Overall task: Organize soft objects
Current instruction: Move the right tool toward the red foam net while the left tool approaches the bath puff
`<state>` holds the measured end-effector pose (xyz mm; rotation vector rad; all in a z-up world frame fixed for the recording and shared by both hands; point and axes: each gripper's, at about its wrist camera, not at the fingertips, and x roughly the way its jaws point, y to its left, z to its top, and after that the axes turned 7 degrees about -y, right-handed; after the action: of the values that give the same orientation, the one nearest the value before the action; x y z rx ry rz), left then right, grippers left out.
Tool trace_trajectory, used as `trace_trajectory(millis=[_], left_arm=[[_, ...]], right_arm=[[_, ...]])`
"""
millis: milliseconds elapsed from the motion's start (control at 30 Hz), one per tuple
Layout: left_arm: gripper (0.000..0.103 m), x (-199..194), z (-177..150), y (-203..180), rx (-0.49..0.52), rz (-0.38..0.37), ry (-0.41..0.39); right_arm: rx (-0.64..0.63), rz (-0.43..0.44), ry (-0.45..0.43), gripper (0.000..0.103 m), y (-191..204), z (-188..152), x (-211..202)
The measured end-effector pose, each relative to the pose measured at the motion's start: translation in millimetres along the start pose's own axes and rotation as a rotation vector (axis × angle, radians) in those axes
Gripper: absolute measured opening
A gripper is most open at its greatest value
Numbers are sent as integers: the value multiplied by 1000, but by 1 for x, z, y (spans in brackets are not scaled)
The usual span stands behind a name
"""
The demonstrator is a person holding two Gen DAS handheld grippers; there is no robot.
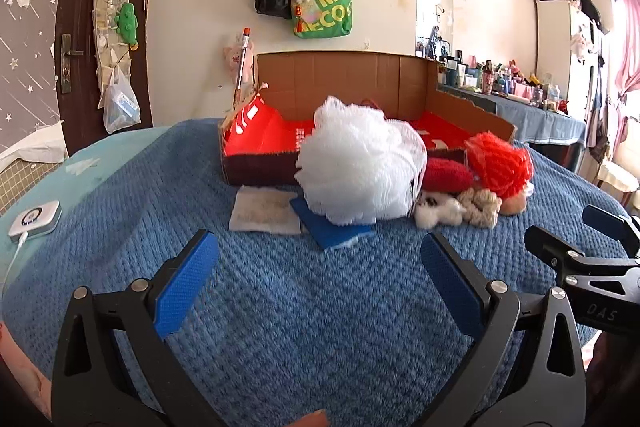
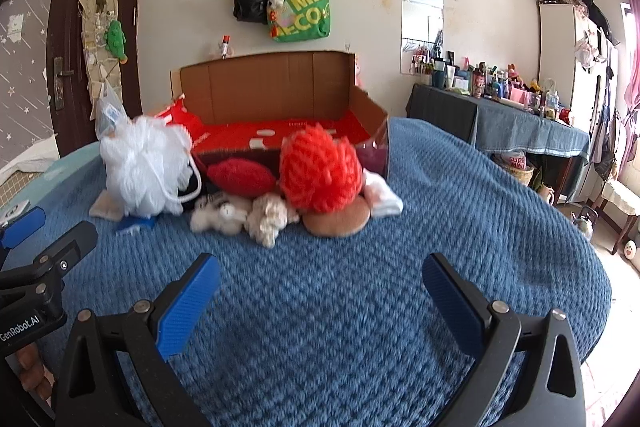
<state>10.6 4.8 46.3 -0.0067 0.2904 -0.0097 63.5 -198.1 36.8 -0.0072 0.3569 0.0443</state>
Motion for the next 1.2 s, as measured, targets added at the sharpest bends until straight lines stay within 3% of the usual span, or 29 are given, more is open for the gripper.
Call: trace_trajectory(millis=[700, 1200], left_arm=[[103, 29, 57, 1, 30, -45, -23], [103, 82, 61, -4, 37, -142, 162]], right_arm=[[-2, -10, -57, 103, -7, 63, 25], [-66, 33, 94, 103, -10, 80, 82]])
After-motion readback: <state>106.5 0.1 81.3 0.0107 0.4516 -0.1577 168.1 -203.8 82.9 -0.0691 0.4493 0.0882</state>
